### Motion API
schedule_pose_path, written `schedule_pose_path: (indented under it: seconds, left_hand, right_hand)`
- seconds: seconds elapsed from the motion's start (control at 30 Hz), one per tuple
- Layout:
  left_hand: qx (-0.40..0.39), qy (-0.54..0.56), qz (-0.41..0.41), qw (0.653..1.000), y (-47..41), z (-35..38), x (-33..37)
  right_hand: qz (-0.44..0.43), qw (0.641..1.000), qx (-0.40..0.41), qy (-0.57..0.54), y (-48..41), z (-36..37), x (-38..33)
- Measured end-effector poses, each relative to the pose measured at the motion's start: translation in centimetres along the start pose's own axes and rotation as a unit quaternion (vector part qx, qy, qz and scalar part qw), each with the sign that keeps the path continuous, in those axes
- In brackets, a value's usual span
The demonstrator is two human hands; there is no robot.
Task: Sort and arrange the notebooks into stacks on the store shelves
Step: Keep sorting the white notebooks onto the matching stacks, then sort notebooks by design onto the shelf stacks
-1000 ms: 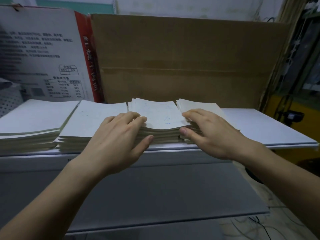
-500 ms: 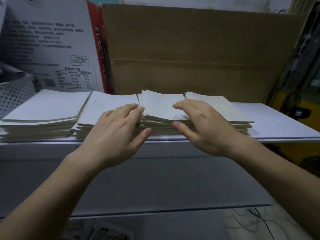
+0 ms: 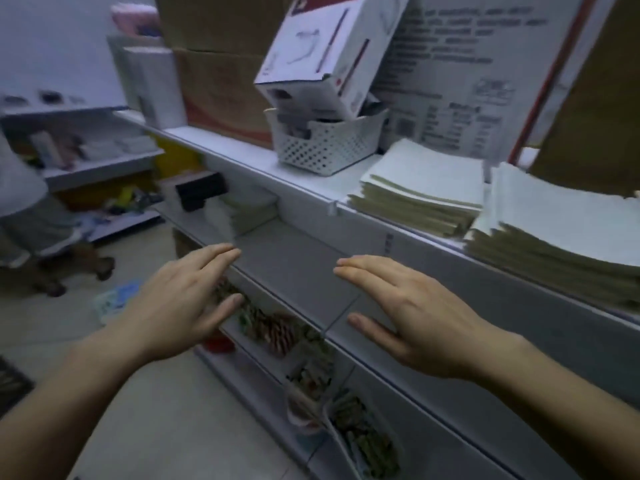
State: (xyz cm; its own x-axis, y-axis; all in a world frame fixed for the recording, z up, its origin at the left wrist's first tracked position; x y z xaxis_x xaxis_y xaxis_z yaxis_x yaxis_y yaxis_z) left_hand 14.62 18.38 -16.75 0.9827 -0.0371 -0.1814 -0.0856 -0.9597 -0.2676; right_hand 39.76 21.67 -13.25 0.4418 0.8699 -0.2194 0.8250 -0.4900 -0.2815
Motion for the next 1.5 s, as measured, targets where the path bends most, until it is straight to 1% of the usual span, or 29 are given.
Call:
schedule_pose_path:
  seconds: [0.1,0.17,0.27,0.37,0.47,0.6,0.73,0.83,0.93,1.03,1.13,1.17,1.2,1.23,1.27,1.33,1.43,1.47,1.5]
  left_hand:
    - [-0.038,0.009,-0.09,0.995,2.1,3.1,-7.4]
    - [-0.074,0.015,-0.136,0.988,3.0,5.1,-11.4]
    - [-0.11,0.014,-0.185,0.976,3.9,8.3,-16.6]
    - [-0.154,0.013,-0.224,0.962,4.2,11.0,-20.8]
    - [-0.183,0.009,-0.23,0.956,3.4,12.8,-23.9]
    - [-0.153,0.014,-0.201,0.968,-0.1,14.6,-26.6]
    - [-0.141,0.023,-0.178,0.974,-4.6,18.1,-29.3]
    - [-0.153,0.05,-0.179,0.97,-7.9,21.5,-32.1]
    - [-0.163,0.085,-0.179,0.967,-11.0,23.8,-34.6]
    - [-0.141,0.137,-0.169,0.966,-14.8,25.3,-36.3]
    - [-0.154,0.204,-0.151,0.955,-19.0,27.9,-37.0]
    - [-0.167,0.234,-0.152,0.946,-20.6,29.2,-37.3]
    - [-0.172,0.264,-0.155,0.937,-22.4,30.4,-37.7]
    - [-0.169,0.289,-0.165,0.928,-24.3,31.6,-38.3]
    - [-0.162,0.314,-0.176,0.919,-26.1,32.9,-38.8]
    - [-0.173,0.356,-0.2,0.897,-29.6,35.5,-39.5]
    - [-0.217,0.387,-0.215,0.87,-34.0,39.2,-39.8]
    - [-0.234,0.399,-0.207,0.862,-35.1,40.1,-39.6]
    - [-0.25,0.427,-0.202,0.845,-36.0,40.9,-39.2]
  right_hand:
    - [0.011,0.999,-0.029,-0.04,-6.7,4.8,-0.5]
    - [0.033,0.996,-0.052,-0.064,-10.7,8.0,-0.9]
    - [0.075,0.989,-0.096,-0.085,-15.8,12.9,-0.8]
    - [0.1,0.985,-0.12,-0.068,-20.3,16.6,0.3]
    - [0.122,0.979,-0.155,-0.057,-24.1,19.5,2.2]
    - [0.131,0.968,-0.171,-0.125,-28.7,22.6,4.4]
    - [0.138,0.962,-0.151,-0.181,-33.6,25.5,6.5]
    - [0.144,0.959,-0.114,-0.217,-37.7,27.1,8.1]
    - [0.163,0.948,-0.092,-0.258,-41.3,28.2,9.2]
    - [0.2,0.931,-0.035,-0.302,-44.4,28.8,10.8]
    - [0.25,0.913,0.045,-0.318,-46.0,29.7,13.6]
    - [0.281,0.898,0.074,-0.331,-46.2,30.2,14.9]
    - [0.313,0.873,0.112,-0.356,-46.4,30.6,16.2]
    - [0.348,0.842,0.155,-0.383,-46.4,31.0,17.6]
    - [0.381,0.801,0.198,-0.418,-46.4,31.4,18.7]
    - [0.442,0.718,0.253,-0.474,-46.7,32.6,20.4]
    - [0.509,0.63,0.289,-0.51,-47.5,34.6,21.3]
    - [0.532,0.606,0.297,-0.512,-47.8,35.0,21.3]
    - [0.553,0.592,0.297,-0.505,-48.2,35.4,21.5]
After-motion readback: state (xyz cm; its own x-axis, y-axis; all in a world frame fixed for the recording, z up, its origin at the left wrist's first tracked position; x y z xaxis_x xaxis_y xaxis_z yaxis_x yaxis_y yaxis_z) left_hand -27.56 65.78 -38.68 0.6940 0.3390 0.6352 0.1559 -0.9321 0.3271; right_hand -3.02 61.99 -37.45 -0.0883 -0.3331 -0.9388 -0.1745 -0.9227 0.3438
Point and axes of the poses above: each hand's wrist, its own y-axis away from the middle knuckle, its own z-axis out of the palm, x = y × z, the point moved 8 cm from there along -y, towards the middle knuckle, and after that the axes turned 13 degrees about -y, right-handed, at the moved point
